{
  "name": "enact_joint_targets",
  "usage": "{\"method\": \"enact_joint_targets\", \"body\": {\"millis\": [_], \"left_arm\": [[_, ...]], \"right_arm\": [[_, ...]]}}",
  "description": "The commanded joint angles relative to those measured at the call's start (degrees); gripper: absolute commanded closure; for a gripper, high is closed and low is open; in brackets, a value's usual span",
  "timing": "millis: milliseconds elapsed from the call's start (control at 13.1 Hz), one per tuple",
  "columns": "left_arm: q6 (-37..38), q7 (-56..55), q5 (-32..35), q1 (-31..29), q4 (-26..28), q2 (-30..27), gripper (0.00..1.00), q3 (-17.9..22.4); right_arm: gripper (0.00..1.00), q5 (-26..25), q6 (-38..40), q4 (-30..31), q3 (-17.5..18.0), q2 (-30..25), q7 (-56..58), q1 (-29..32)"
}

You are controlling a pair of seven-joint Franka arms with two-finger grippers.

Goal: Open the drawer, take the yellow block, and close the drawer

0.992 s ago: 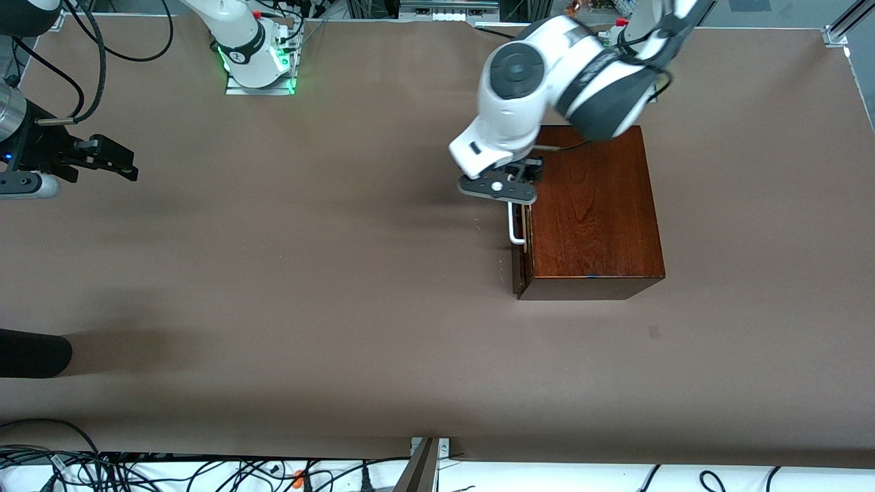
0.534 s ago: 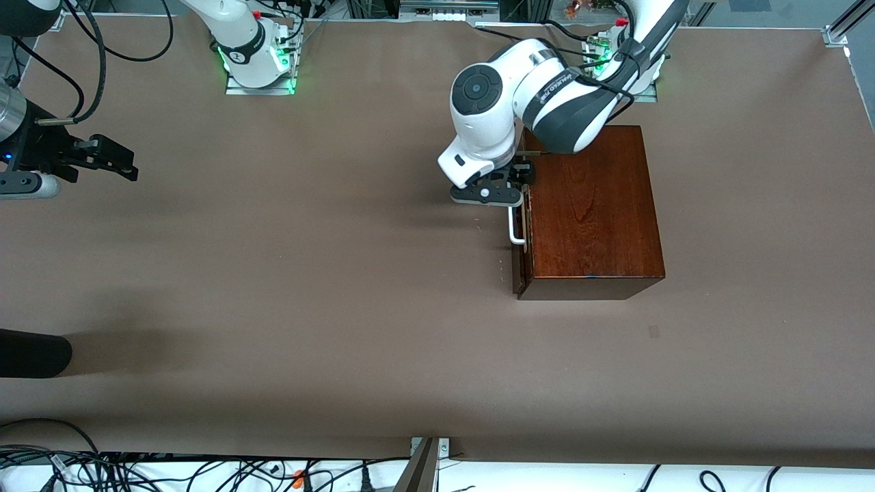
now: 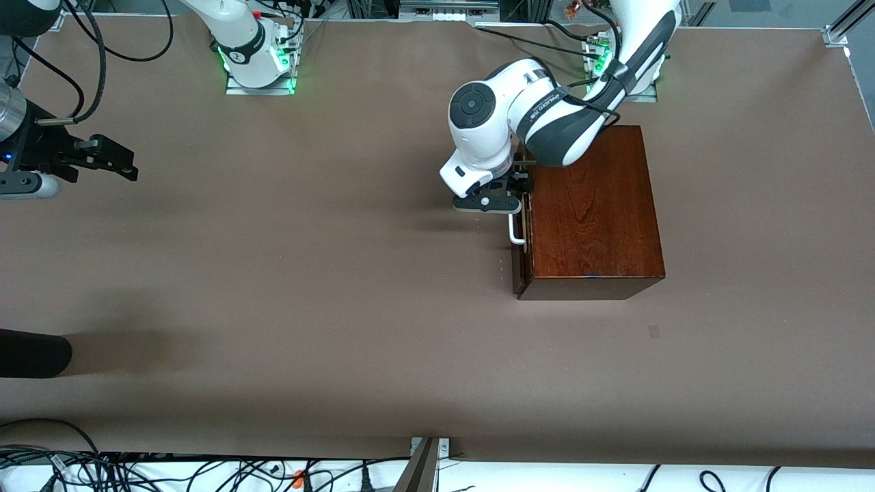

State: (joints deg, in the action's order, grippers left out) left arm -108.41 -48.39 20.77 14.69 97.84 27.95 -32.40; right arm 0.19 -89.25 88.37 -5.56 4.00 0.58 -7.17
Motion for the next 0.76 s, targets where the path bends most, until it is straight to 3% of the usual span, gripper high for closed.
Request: {"method": "enact_joint_targets", "body": {"millis": [0,687], "left_arm": [[-1.72,-1.53,4.0,-0.28,0.51,0.87,0.0,-0.29],[-3.04,-6.01,6.48,1.04,0.42,3.86,0.0,-0.38]], "right_arm": [[0.0,0.86,0.13,-0.66,0.02,0.13,0.21,0.23],[0.0,0.95,0.04,-0.74,0.11,0.13,0.21,0.23]]}}
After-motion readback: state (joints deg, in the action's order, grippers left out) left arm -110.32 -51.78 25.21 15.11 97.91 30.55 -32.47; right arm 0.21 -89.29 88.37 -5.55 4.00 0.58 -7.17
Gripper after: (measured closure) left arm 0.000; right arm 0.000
